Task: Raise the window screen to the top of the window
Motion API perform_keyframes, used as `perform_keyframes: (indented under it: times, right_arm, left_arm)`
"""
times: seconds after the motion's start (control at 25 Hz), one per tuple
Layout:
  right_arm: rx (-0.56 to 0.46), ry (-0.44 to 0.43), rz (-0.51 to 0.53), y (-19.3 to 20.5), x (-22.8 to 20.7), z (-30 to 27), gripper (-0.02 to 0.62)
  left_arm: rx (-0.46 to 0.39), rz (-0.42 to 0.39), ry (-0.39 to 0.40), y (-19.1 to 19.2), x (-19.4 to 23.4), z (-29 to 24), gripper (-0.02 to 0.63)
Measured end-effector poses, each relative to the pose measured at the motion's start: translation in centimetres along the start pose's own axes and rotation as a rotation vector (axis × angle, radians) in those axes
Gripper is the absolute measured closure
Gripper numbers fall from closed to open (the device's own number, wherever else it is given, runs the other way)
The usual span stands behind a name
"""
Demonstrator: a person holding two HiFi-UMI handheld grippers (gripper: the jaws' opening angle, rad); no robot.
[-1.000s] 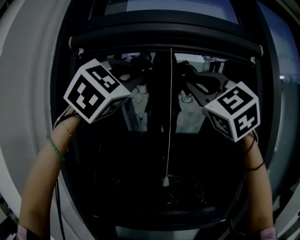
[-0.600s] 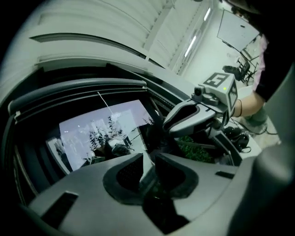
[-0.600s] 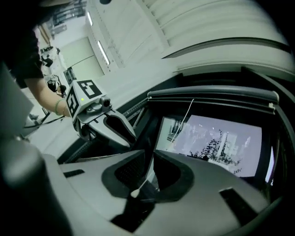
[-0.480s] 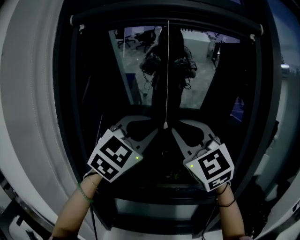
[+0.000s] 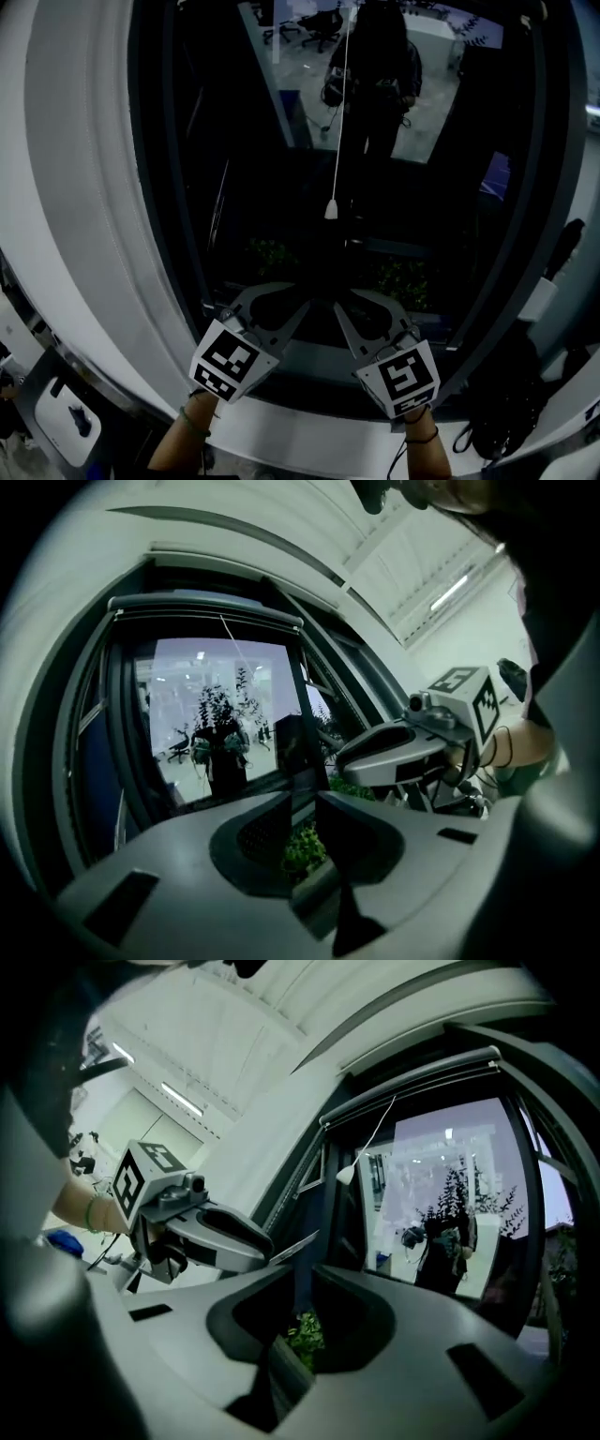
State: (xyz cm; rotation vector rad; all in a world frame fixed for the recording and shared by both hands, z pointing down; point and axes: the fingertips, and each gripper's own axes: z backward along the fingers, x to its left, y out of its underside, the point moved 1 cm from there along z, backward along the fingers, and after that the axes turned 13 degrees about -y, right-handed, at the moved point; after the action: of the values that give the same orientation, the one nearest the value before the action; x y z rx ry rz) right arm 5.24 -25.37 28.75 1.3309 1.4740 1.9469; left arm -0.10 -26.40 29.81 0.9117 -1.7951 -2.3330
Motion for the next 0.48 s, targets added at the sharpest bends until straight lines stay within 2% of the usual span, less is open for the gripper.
perform_keyframes:
  times: [0.16, 0.28, 0.48]
  right_arm:
    - [0.042, -0.041, -0.063, 2.8, 4.6, 0.2, 0.535]
    - [0.059, -0.049, -0.122, 3.7, 7.9, 0.5, 0.535]
    - [0.073, -0.001, -0.253, 5.1, 14.0, 0.9, 0.535]
  left_arm:
    - [0.085, 0.047, -0.004, 4.6, -2.2, 3.7, 0.526]
    - [0.115, 0.130, 0.012, 6.9, -3.5, 7.0, 0.526]
    - [0.147, 0.212, 0.033, 9.5, -4.9, 13.4, 0.526]
